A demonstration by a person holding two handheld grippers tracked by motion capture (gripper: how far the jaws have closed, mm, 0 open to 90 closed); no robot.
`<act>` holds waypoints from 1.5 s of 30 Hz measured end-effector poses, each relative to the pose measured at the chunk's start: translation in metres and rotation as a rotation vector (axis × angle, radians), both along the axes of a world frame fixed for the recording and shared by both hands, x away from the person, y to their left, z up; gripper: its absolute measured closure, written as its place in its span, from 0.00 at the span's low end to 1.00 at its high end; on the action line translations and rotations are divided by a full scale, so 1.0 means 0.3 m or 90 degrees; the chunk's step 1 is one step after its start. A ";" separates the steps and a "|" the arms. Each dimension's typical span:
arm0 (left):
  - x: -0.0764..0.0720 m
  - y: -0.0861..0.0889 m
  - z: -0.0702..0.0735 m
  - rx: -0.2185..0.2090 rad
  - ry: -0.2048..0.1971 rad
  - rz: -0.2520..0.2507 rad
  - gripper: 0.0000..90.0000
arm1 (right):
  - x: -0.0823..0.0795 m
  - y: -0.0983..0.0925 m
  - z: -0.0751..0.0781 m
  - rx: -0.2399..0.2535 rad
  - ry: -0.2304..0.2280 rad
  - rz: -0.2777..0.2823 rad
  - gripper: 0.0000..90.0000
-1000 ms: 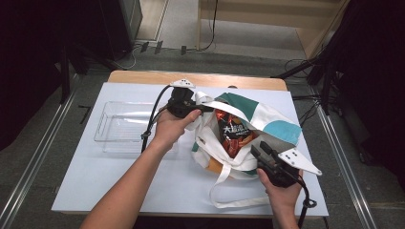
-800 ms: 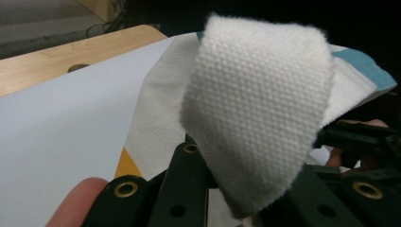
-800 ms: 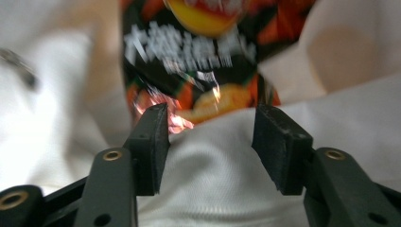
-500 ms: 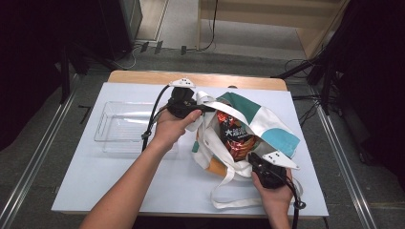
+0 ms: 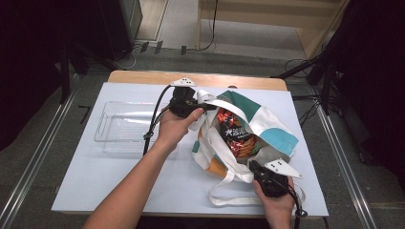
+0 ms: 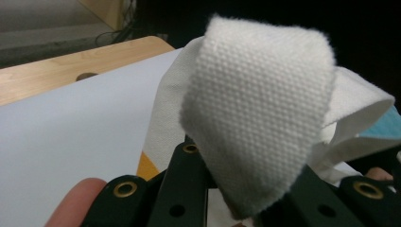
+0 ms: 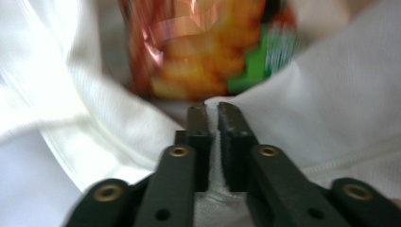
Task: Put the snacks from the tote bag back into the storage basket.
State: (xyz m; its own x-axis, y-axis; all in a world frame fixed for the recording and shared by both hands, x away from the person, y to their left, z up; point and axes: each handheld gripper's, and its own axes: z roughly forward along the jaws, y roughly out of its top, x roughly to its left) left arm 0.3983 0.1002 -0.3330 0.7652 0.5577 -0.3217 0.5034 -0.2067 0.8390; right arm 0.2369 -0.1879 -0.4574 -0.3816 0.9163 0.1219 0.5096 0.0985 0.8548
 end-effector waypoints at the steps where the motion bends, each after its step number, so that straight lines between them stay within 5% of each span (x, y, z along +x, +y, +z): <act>1: -0.003 0.000 0.003 0.003 0.000 -0.004 0.97 | -0.006 -0.003 0.019 0.010 -0.021 0.000 0.85; 5: -0.008 0.007 0.001 0.000 0.003 -0.013 0.97 | -0.041 -0.007 0.123 0.025 -0.148 -0.033 0.74; 9: -0.007 0.010 -0.001 -0.011 0.015 -0.008 0.97 | -0.058 -0.007 0.201 0.006 -0.232 -0.067 0.67; 11: -0.007 0.007 0.001 -0.011 0.016 -0.005 0.97 | -0.050 -0.004 0.215 0.009 -0.232 -0.054 0.66; 14: -0.010 0.003 0.002 -0.009 0.010 -0.005 0.97 | -0.008 0.003 0.201 0.051 -0.158 -0.017 0.64; 16: -0.016 -0.002 0.002 -0.004 0.005 -0.006 0.97 | 0.009 0.010 0.185 0.067 -0.141 -0.022 0.63; 21: -0.032 -0.010 0.007 0.012 -0.009 -0.018 0.97 | 0.032 0.025 0.206 0.061 -0.161 -0.055 0.70; 29: -0.045 -0.014 0.003 0.032 -0.020 -0.051 0.97 | 0.104 -0.014 0.327 0.040 -0.225 -0.079 0.90; 34: -0.060 -0.040 -0.010 0.061 -0.036 -0.101 0.97 | 0.185 -0.048 0.361 0.037 -0.223 -0.101 0.94; 38: -0.056 -0.047 -0.011 0.065 -0.030 -0.089 0.97 | 0.243 -0.064 0.358 0.041 -0.193 -0.092 0.90; 41: -0.050 -0.034 -0.004 0.043 -0.025 -0.083 0.97 | 0.209 -0.056 0.344 0.074 -0.194 -0.070 0.80; 45: -0.052 -0.037 0.006 0.047 -0.026 -0.068 0.97 | 0.109 -0.013 0.285 0.073 -0.235 -0.064 0.81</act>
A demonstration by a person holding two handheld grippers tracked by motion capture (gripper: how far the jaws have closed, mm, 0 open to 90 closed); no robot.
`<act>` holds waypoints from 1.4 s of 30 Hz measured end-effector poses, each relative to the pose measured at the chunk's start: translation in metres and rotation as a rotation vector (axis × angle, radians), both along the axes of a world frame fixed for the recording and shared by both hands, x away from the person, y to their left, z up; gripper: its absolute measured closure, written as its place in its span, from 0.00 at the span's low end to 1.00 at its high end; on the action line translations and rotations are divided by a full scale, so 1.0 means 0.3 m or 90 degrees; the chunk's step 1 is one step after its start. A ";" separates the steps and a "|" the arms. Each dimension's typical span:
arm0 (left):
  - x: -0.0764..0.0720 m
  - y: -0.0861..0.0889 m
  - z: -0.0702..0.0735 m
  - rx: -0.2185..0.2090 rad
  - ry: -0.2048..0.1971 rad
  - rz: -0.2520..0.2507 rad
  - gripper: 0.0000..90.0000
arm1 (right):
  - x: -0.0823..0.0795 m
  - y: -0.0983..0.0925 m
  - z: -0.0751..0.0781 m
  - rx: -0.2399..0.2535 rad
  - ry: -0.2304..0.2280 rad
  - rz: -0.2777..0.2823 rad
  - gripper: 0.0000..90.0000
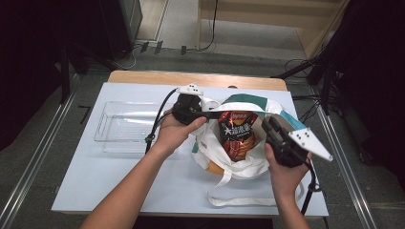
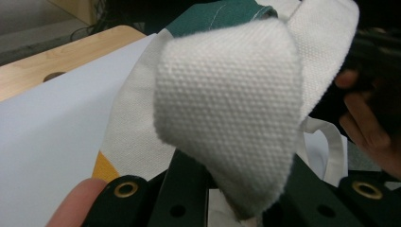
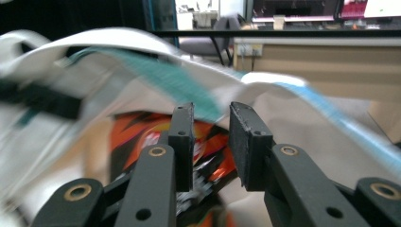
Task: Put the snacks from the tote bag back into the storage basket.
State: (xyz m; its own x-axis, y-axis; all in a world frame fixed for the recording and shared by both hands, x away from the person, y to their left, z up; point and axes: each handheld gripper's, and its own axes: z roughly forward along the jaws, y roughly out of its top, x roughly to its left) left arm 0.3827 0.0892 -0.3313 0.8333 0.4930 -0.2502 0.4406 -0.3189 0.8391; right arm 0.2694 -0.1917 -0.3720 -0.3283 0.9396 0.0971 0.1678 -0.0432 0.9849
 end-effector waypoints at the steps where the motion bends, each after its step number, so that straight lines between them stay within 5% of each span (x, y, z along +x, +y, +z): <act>1: 0.000 -0.003 0.001 0.003 -0.001 0.003 0.97 | -0.007 0.013 -0.014 -0.004 0.007 0.009 0.81; 5: -0.005 -0.014 0.007 -0.002 0.002 0.014 0.97 | 0.009 0.075 -0.090 -0.035 0.065 0.032 0.78; 10: -0.005 -0.021 0.012 0.003 -0.001 0.005 0.97 | 0.109 0.089 -0.130 -0.011 0.158 0.011 0.53; 13: 0.004 -0.017 0.006 -0.002 0.005 0.002 0.97 | 0.161 0.086 -0.139 0.003 0.194 -0.001 0.50; 15: 0.009 -0.013 0.002 -0.004 0.009 0.003 0.97 | 0.184 0.080 -0.143 0.024 0.219 0.025 0.65; 19: 0.015 -0.011 0.001 -0.014 0.012 0.002 0.97 | 0.200 0.076 -0.151 0.003 0.253 0.062 0.98; 23: 0.033 -0.013 0.001 -0.022 0.006 0.027 0.96 | 0.164 0.073 -0.159 -0.037 0.229 0.082 1.00; 28: 0.101 0.013 -0.007 -0.074 0.049 0.127 0.94 | 0.073 0.039 -0.176 -0.034 0.200 0.106 1.00; 32: 0.152 -0.002 -0.057 -0.026 0.086 0.180 0.94 | -0.007 0.021 -0.195 -0.059 0.183 0.157 1.00; 35: 0.171 -0.035 -0.116 0.034 0.116 0.181 0.94 | -0.061 0.029 -0.228 -0.076 0.161 0.186 1.00; 37: 0.171 -0.035 -0.136 0.011 0.136 0.176 0.94 | -0.082 0.031 -0.232 -0.088 0.142 0.161 1.00; 40: 0.168 -0.031 -0.141 0.002 0.150 0.170 0.95 | -0.083 0.007 -0.189 -0.049 0.098 0.111 1.00; 42: 0.166 -0.044 -0.152 0.024 0.164 0.149 0.95 | -0.055 -0.013 -0.155 -0.006 0.092 0.098 0.85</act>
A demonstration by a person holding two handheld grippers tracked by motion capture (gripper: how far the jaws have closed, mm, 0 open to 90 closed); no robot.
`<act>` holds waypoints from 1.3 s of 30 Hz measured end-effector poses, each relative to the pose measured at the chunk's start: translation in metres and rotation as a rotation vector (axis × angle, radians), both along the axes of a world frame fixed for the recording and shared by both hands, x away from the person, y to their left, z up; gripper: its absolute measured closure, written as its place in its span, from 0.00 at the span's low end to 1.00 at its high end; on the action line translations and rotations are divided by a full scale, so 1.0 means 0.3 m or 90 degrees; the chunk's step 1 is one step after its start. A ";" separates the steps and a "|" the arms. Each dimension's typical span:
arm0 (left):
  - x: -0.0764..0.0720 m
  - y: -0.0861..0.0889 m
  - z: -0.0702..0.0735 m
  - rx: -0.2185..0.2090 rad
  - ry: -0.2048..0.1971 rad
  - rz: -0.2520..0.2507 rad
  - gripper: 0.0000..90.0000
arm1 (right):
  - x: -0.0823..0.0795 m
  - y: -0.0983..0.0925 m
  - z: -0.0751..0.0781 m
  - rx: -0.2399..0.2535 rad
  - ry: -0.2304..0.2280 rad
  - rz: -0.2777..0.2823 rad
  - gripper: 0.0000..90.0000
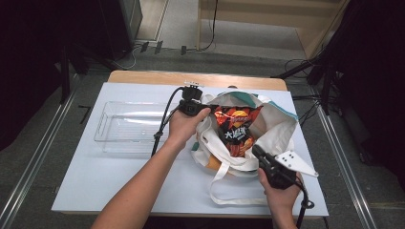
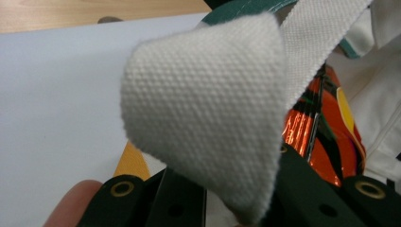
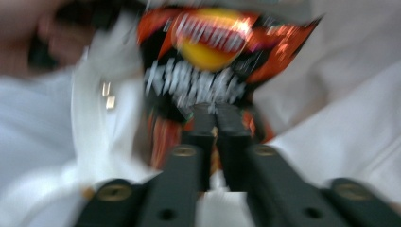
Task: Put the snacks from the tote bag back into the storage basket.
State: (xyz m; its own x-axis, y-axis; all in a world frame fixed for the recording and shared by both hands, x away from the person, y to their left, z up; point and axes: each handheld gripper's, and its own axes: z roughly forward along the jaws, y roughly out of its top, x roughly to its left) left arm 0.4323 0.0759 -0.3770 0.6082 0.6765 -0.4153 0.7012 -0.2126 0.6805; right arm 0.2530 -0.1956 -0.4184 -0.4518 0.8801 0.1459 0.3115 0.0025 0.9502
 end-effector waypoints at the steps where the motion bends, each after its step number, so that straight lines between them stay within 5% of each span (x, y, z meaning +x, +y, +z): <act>1: 0.000 -0.015 -0.016 0.015 0.020 -0.022 0.96 | 0.025 -0.004 0.012 0.020 0.011 0.000 0.77; 4: -0.011 -0.057 -0.056 0.078 0.044 -0.054 0.95 | 0.087 0.004 0.032 0.037 0.034 -0.019 0.68; 6: -0.025 -0.088 -0.086 0.135 0.041 -0.062 0.93 | 0.082 0.014 0.057 0.037 0.003 -0.044 0.68; 8: -0.038 -0.100 -0.107 0.163 0.031 -0.055 0.90 | 0.064 0.014 0.092 0.022 -0.048 -0.079 0.65; 10: -0.053 -0.095 -0.102 0.160 0.016 -0.041 0.82 | 0.058 -0.009 0.127 0.001 -0.080 -0.127 0.62; 14: -0.116 -0.067 -0.040 0.164 -0.049 -0.034 0.60 | 0.081 -0.109 0.190 0.002 -0.093 -0.214 0.53; 18: -0.159 -0.011 0.012 0.171 -0.084 -0.011 0.42 | 0.123 -0.171 0.225 -0.011 -0.091 -0.230 0.46; 21: -0.181 0.044 0.037 0.141 -0.096 -0.001 0.33 | 0.141 -0.198 0.227 -0.006 -0.103 -0.248 0.46; 27: -0.229 0.144 0.088 0.101 -0.138 0.040 0.26 | 0.211 -0.225 0.167 -0.014 -0.031 -0.184 0.76; 31: -0.268 0.170 0.097 0.082 -0.165 0.041 0.33 | 0.224 -0.258 0.147 0.026 -0.004 -0.182 0.86; 35: -0.280 0.126 0.051 0.114 -0.153 0.028 0.42 | 0.250 -0.271 0.121 0.006 0.036 -0.200 0.91; 39: -0.283 0.086 0.000 0.143 -0.157 0.052 0.51 | 0.285 -0.284 0.065 -0.008 0.091 -0.206 0.92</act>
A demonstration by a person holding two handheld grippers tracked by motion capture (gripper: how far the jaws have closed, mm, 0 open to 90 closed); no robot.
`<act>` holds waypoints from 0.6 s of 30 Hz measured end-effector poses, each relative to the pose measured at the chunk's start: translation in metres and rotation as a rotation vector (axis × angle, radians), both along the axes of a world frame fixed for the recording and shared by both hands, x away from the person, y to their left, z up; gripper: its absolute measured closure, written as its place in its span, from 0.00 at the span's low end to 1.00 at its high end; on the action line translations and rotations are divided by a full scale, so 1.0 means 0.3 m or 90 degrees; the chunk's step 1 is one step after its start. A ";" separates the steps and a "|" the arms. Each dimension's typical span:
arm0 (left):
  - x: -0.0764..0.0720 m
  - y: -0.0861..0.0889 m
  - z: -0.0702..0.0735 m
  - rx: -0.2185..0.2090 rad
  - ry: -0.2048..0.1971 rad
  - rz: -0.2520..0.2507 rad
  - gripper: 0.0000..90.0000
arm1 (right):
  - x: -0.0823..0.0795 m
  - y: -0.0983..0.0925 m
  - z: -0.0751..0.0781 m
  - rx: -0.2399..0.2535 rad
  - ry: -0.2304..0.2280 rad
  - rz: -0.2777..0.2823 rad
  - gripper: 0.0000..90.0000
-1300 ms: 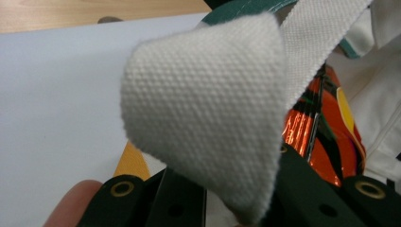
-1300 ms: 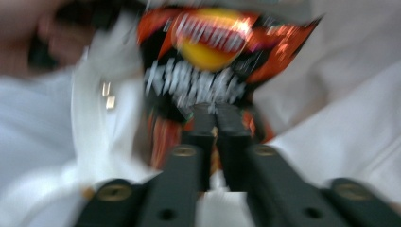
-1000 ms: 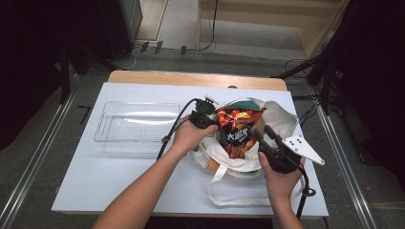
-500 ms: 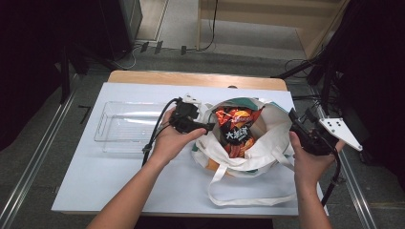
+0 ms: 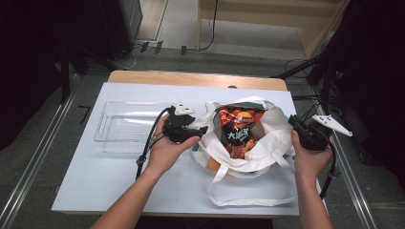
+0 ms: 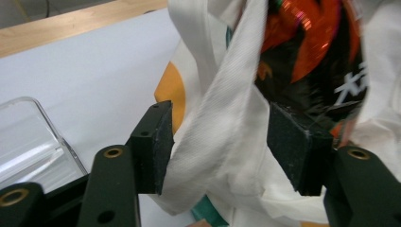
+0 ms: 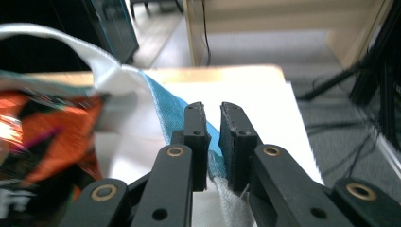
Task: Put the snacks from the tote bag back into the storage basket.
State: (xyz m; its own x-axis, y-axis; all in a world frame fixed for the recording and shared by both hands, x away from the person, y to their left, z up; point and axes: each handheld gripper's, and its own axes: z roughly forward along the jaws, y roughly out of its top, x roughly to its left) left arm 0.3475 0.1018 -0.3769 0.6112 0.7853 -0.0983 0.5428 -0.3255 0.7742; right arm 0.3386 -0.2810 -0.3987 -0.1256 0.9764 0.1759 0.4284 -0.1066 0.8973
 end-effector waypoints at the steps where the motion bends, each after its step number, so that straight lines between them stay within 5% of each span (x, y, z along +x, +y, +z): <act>1: 0.000 -0.003 -0.006 0.007 -0.004 0.007 0.53 | 0.011 -0.001 -0.023 -0.002 0.019 -0.002 0.92; 3: -0.001 0.001 -0.010 0.007 -0.019 0.032 0.56 | 0.027 -0.003 -0.062 -0.011 0.049 -0.001 0.92; 6: 0.011 0.040 0.013 -0.050 -0.039 0.073 0.59 | 0.058 -0.006 -0.130 -0.016 0.110 0.008 0.92; 10: 0.060 0.088 0.054 -0.102 -0.051 0.110 0.69 | 0.070 -0.016 -0.189 -0.015 0.139 0.002 0.92; 12: 0.086 0.107 0.059 -0.126 -0.048 0.103 0.58 | 0.067 -0.026 -0.194 0.003 0.135 0.003 0.91; 14: 0.098 0.116 0.058 -0.117 -0.045 0.128 0.28 | 0.059 -0.030 -0.185 0.013 0.114 0.005 0.88; 18: 0.045 0.136 0.058 -0.138 -0.063 0.103 0.12 | 0.028 -0.038 -0.154 0.026 0.063 -0.019 0.70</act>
